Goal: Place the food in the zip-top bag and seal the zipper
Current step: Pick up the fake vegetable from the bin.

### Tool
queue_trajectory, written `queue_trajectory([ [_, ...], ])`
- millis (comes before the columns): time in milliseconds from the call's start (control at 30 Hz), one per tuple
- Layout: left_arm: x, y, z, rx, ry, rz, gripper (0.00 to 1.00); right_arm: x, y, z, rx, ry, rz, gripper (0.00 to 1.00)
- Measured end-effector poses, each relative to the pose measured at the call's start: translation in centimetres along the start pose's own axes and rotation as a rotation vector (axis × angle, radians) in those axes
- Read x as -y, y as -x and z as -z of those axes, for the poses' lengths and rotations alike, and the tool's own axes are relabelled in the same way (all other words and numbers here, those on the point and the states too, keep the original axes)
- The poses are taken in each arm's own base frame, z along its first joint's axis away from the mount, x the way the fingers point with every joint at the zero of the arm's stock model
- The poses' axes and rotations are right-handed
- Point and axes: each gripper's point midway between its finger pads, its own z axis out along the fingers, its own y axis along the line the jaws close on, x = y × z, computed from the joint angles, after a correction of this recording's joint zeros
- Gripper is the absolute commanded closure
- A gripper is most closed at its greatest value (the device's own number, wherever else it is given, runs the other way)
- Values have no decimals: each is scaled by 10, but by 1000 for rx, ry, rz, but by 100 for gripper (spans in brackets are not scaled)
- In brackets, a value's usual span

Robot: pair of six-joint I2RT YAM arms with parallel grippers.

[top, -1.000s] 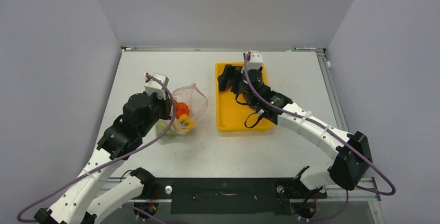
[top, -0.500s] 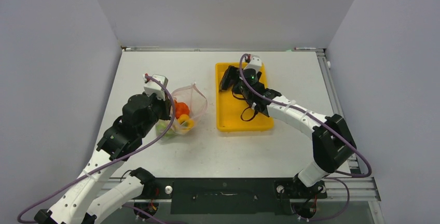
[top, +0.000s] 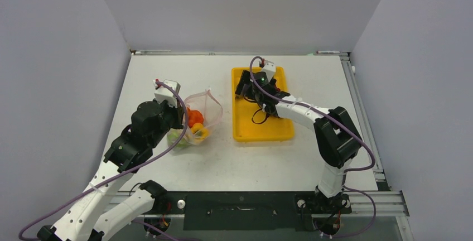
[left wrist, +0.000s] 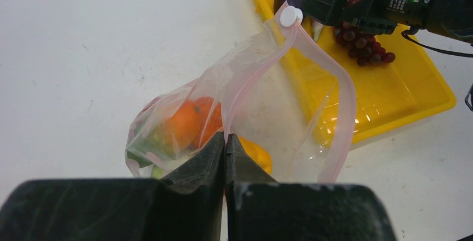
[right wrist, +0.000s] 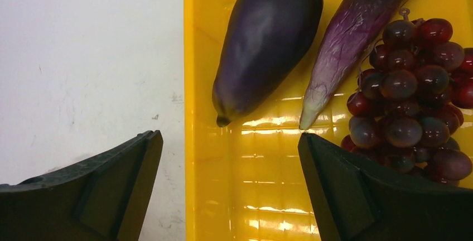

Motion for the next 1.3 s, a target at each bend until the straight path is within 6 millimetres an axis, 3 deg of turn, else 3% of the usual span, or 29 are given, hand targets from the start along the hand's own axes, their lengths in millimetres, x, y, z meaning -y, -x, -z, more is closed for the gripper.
queue_trajectory([
  [433,0,0,-1,-2,-1,1,100,8,7,-49,10,-33,-65,4],
  [667,1,-2,-2,-9,-4,0,100,11,0,-73,-6,-47,-73,4],
  [1100,1,-3,-3,-14,-3,-2,100,18,0,-94,-6,-68,-104,10],
  [1200,1,-3,-3,-14,-3,-2,100,23,-4,-98,-13,-77,-109,18],
  [1300,1,-3,-3,-15,-3,-2,100,24,-6,-99,-17,-79,-113,34],
])
